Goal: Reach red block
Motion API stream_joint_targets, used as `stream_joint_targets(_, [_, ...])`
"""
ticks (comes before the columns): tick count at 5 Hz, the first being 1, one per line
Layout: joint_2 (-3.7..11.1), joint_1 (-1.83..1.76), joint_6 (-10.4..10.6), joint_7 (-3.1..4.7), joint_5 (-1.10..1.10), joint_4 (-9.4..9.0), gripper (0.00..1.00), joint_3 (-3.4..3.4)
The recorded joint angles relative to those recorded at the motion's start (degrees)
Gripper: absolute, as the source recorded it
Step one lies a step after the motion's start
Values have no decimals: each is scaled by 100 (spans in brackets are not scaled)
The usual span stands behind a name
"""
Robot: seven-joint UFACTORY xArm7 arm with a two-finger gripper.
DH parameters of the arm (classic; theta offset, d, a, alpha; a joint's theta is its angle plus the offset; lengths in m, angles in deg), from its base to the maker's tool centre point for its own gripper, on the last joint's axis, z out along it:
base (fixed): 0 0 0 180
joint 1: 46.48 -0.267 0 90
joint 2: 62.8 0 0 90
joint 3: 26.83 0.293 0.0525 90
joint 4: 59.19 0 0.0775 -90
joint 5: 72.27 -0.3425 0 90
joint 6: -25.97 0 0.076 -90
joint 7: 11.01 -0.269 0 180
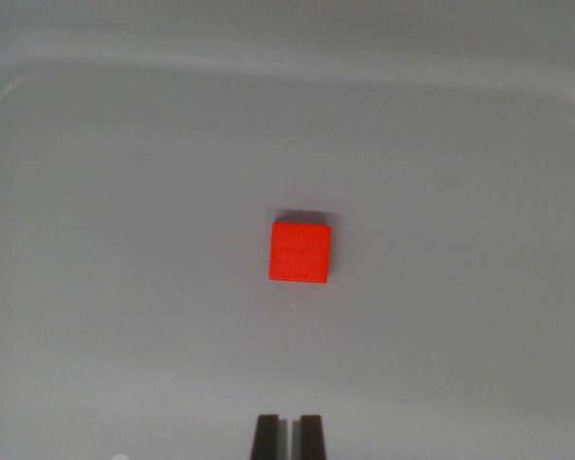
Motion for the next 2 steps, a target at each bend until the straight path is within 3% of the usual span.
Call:
stream_joint_targets(1, [0,0,0,0,0,0,0,0])
stream_joint_targets(2, [88,6,155,11,-8,-78,0,-7])
